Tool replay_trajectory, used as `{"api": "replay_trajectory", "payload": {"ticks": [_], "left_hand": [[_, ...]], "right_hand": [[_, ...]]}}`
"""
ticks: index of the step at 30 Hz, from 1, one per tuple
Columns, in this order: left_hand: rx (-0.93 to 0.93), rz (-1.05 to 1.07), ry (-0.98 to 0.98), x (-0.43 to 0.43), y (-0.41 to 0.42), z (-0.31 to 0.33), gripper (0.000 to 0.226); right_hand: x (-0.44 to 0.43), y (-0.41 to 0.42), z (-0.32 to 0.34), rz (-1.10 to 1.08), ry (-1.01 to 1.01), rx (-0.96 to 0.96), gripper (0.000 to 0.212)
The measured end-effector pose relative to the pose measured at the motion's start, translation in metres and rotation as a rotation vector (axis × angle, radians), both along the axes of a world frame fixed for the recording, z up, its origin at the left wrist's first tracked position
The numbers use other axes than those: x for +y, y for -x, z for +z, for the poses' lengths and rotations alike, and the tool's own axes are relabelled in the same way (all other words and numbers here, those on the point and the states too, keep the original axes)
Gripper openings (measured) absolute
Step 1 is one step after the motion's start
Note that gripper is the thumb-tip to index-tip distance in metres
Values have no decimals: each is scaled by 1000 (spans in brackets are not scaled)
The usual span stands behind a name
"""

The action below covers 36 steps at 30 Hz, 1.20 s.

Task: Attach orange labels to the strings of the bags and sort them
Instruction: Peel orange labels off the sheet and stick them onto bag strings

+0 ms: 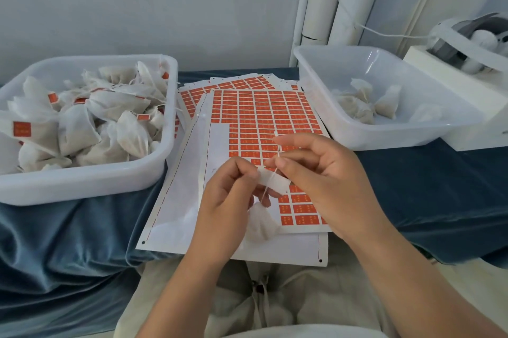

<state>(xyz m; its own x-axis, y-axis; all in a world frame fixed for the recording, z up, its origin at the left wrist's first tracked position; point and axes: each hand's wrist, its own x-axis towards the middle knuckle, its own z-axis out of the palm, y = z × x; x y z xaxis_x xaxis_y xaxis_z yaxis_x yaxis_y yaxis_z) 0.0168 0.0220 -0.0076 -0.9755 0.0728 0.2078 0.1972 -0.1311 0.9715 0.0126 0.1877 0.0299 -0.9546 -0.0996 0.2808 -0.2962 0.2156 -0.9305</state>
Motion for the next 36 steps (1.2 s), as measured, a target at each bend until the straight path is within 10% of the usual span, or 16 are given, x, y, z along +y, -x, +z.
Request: {"api": "replay_trajectory", "payload": {"ticks": [17, 36], "left_hand": [[-483, -400, -244, -15, 7, 6, 28], [-481, -361, -235, -12, 8, -1, 24]], "right_hand": [[-5, 0, -7, 9, 123, -4, 24], [-7, 1, -7, 75, 111, -21, 26]]}}
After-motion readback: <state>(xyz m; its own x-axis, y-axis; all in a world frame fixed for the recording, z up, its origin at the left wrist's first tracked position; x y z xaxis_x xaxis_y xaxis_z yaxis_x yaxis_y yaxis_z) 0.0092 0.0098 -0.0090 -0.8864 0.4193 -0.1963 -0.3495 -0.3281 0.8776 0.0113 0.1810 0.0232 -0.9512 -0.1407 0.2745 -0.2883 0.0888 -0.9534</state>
